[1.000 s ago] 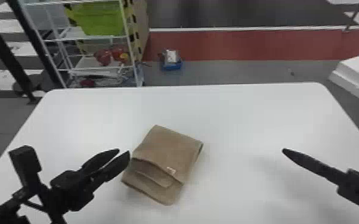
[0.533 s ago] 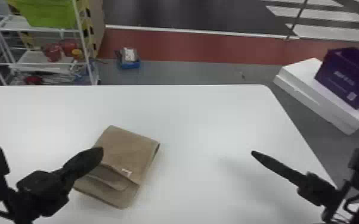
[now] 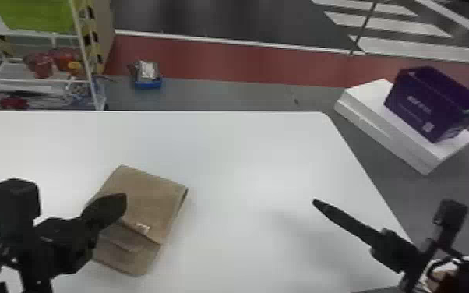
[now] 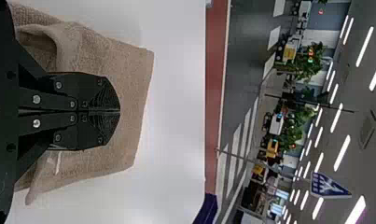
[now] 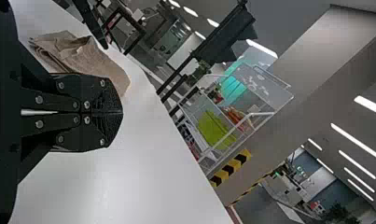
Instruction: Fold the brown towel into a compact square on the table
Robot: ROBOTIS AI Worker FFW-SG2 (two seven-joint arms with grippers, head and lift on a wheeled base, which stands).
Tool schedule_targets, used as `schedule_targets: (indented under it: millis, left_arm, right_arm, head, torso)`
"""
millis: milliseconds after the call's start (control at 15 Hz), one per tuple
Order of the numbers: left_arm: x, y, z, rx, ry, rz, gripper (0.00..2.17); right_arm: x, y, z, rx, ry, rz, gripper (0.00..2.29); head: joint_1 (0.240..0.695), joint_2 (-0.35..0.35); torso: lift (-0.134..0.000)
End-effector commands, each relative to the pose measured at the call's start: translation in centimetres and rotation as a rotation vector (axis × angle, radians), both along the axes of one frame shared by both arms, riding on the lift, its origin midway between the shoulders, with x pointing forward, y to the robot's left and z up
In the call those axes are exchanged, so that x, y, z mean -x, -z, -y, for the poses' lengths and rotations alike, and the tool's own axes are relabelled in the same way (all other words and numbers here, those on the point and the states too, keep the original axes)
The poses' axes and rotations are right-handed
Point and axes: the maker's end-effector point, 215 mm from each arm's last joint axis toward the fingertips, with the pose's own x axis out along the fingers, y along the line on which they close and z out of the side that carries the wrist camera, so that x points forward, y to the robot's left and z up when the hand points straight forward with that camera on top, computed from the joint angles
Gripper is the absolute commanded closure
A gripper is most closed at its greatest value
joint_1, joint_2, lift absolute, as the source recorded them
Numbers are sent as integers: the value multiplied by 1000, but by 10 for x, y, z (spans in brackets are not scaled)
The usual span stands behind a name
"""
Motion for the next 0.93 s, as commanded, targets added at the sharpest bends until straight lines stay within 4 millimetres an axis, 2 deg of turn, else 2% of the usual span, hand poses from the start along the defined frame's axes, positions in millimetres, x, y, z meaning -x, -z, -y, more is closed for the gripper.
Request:
schedule_targets:
  millis: [0, 467, 867]
  left_arm:
    - [-9, 7, -2, -46, -19, -3, 2135]
    - [-15, 30, -33, -202, -112, -20, 2135]
    - [10, 41, -56, -271, -151, -37, 2135]
  right_arm:
    - [2, -5, 3, -15, 2, 12, 1477]
    - [1, -12, 6, -28, -10, 26, 1480]
    - [0, -13, -7, -39, -35, 26, 1477]
  head:
    - [695, -198]
    - [695, -174]
    - [695, -138]
  torso:
    - [-123]
    - [-123]
    - [-123]
